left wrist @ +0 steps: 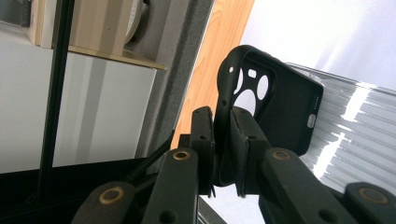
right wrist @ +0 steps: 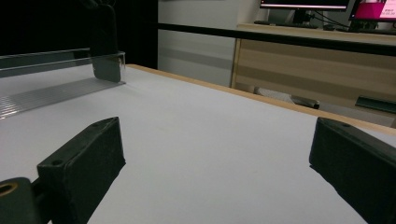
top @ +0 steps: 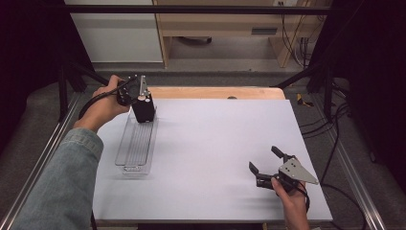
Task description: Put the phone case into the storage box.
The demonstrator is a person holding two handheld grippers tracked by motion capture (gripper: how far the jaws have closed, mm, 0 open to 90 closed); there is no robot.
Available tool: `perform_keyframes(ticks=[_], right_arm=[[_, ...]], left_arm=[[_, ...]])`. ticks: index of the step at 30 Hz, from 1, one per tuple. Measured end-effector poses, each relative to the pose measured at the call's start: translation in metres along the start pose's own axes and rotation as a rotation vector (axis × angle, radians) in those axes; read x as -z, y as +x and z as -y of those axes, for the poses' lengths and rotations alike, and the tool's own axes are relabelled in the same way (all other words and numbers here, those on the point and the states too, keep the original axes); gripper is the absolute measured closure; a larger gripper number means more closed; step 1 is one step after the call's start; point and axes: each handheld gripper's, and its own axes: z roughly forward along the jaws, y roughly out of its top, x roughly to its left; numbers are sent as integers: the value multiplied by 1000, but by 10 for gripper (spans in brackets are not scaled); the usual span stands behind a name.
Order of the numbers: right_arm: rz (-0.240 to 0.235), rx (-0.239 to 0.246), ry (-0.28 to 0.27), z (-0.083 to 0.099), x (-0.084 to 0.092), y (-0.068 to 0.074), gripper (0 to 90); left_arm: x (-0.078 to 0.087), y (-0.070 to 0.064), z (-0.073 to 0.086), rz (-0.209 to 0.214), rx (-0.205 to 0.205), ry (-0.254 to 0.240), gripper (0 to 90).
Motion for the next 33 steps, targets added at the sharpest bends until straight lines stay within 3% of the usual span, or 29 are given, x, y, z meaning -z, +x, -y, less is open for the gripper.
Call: perform_keyframes(ticks=[6,17,24,33], right_arm=[[-3,-1,4,0,-1,1,34],[-4,-3,0,0,0,0,33],[-6,-1,1,0,-1,2,33],[-3,2,0,-1,-1,2,33]], left_arm=[[-4,0,0,-33,-2,6,829],[2,2,0,-90,55,-29,793],[8,-1,2,-97,88,-52,775],[14,-10,5,-112,146,-75,628]])
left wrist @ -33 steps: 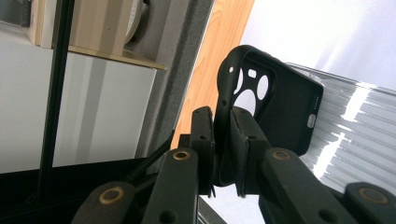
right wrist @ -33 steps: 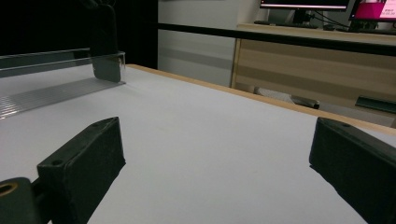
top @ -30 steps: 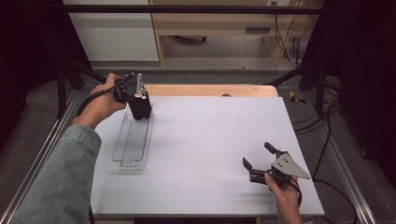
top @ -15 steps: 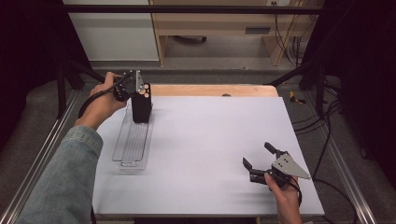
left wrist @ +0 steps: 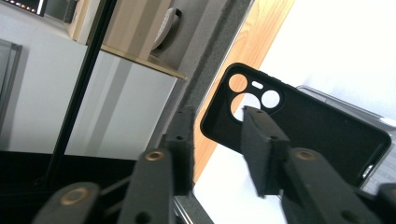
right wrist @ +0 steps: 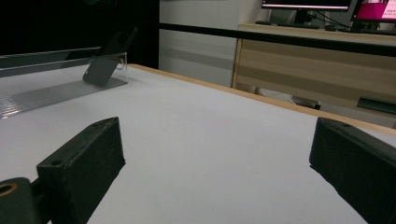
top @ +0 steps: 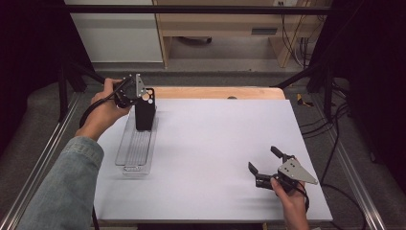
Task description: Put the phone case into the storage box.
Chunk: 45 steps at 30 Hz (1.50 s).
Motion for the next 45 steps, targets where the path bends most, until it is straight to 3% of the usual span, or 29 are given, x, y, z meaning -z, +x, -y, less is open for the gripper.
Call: perform_keyframes(ticks=[3,11,16,20,40,45], right_arm=[[3,-1,1,0,0,0,31],[7,-1,1,0,0,0,31],[7,0,2,0,-1,0,32],[6,1,1,0,-1,-1,31],[10,0,0,-1,0,0,29],[11,0,0,-1,0,-1,29]], left_arm=[[3,-5,0,-19,47,-8,501],[11,-15,2,-9,89,-15,328],[13,-18,4,14,197,-50,244],[12,-23,5,37,256,-69,188],[17,-35,-2,83,381,-149,113],[18,-39,0,113,411,-162,96]])
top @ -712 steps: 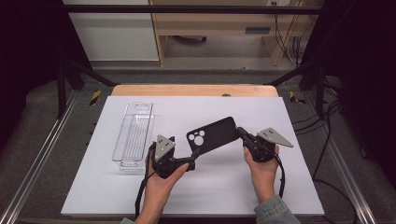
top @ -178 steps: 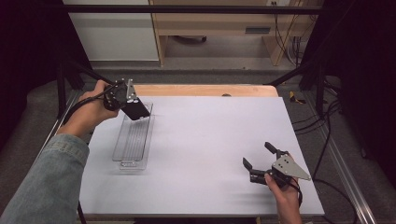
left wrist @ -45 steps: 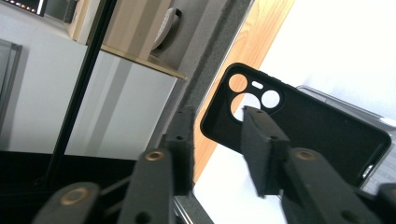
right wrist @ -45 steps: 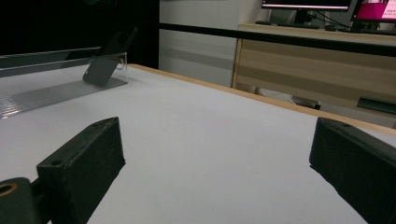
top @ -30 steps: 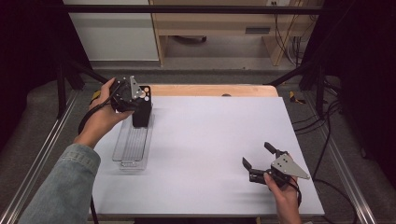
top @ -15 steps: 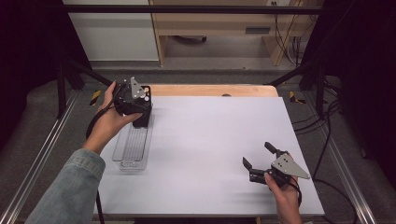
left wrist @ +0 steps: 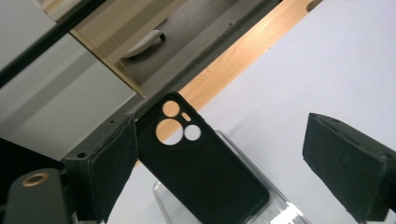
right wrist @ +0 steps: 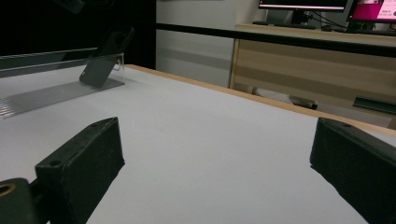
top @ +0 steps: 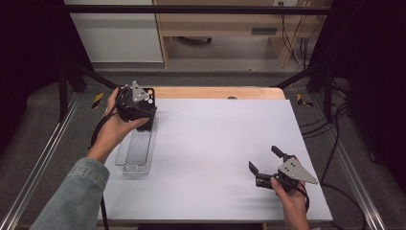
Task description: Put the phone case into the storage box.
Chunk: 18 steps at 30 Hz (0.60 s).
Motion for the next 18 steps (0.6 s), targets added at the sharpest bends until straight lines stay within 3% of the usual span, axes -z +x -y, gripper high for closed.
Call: perform_keyframes(ticks=[10,18], right_arm=[[-1,1,3,0,0,0,29],[1,1,3,0,0,0,28]], left_arm=[[3,-5,4,20,46,-25,77],[7,-16,1,45,49,-45,68]])
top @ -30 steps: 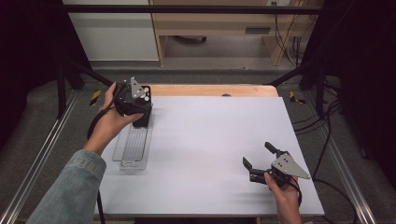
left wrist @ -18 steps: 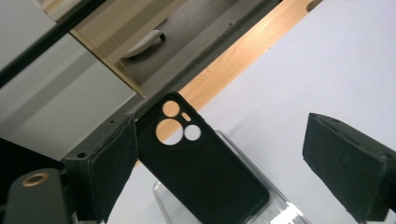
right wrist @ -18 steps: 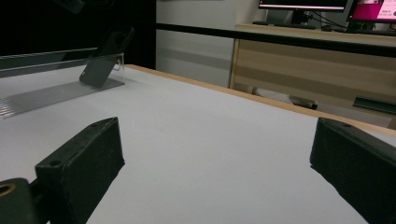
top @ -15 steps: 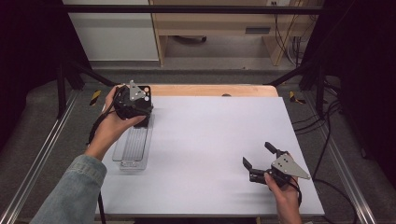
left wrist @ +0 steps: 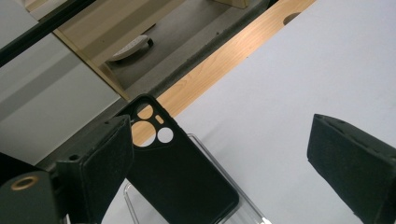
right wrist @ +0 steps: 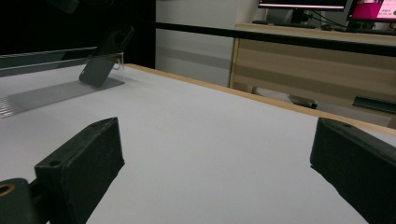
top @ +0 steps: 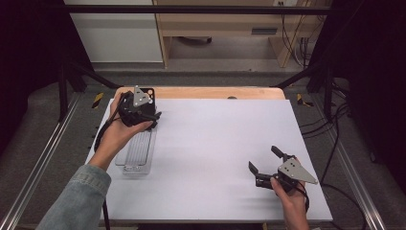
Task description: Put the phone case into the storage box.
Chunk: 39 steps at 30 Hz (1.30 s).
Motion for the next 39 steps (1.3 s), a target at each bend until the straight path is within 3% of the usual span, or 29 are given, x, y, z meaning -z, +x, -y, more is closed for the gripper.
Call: perform_keyframes(ticks=[39], right_arm=[[1,0,1,0,0,0,28]], left_arm=[[-1,-39,-3,85,13,-57,53]])
